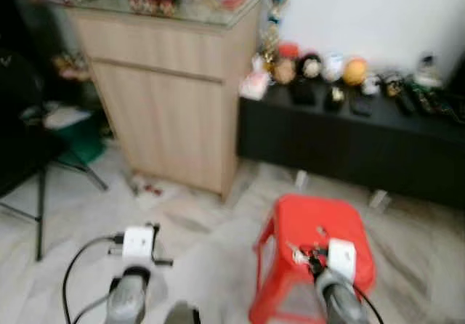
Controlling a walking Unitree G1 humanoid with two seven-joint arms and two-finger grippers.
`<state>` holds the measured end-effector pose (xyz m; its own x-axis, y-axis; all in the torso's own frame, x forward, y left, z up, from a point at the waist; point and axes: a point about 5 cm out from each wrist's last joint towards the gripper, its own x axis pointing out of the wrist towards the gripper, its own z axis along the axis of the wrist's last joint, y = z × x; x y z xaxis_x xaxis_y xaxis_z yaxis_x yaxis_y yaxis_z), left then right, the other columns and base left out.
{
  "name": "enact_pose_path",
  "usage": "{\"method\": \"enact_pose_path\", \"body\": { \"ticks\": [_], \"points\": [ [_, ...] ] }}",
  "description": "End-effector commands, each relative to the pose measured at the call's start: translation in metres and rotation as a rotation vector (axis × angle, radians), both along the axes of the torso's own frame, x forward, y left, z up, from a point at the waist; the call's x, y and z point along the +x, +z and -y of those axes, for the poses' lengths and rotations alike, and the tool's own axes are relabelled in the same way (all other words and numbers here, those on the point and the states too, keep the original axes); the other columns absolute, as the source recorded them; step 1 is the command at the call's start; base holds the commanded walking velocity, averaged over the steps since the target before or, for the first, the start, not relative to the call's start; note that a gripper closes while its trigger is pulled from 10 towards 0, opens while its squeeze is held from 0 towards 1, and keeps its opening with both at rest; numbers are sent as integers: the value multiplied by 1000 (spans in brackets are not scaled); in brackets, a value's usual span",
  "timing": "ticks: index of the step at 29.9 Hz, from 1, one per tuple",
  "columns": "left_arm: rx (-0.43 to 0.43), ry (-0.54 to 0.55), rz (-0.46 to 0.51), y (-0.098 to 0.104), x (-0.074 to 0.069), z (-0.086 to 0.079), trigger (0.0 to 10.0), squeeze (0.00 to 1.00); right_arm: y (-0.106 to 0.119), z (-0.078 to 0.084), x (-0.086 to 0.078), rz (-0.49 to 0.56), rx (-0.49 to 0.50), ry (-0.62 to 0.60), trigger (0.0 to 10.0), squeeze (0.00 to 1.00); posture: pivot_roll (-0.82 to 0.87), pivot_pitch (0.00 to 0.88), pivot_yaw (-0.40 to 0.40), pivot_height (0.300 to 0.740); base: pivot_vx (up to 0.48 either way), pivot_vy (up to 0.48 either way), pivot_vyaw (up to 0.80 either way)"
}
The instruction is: Hang keys on a hook
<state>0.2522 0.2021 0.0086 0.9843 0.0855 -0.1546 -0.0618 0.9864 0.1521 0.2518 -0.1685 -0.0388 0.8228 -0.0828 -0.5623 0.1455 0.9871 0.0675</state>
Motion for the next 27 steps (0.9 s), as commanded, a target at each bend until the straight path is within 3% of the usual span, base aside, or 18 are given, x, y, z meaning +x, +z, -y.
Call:
{"method": "enact_pose_path", "body": {
  "ticks": [1, 11, 15, 27],
  "points": [
    [-6, -1, -5, 0, 2, 0, 10000, 0, -4, -3, -4, -25, 13, 5, 10000, 0, 171, 8, -57, 647, 240, 0, 0],
    [-12, -2, -21, -2, 3, 0, 10000, 0, -6, -4, -6, -40, 20, 16, 10000, 0, 168, 8, -57, 647, 285, 0, 0],
    [-12, 2, -24, -3, 3, 0, 10000, 0, -10, -5, -11, -73, 14, 73, 10000, 0, 171, 10, -59, 647, 344, 0, 0],
    [-15, -2, -31, -4, 6, 1, 10000, 0, -14, -1, -17, -99, 16, 56, 10000, 0, 167, 11, -57, 647, 357, 0, 0]
  ]
}}
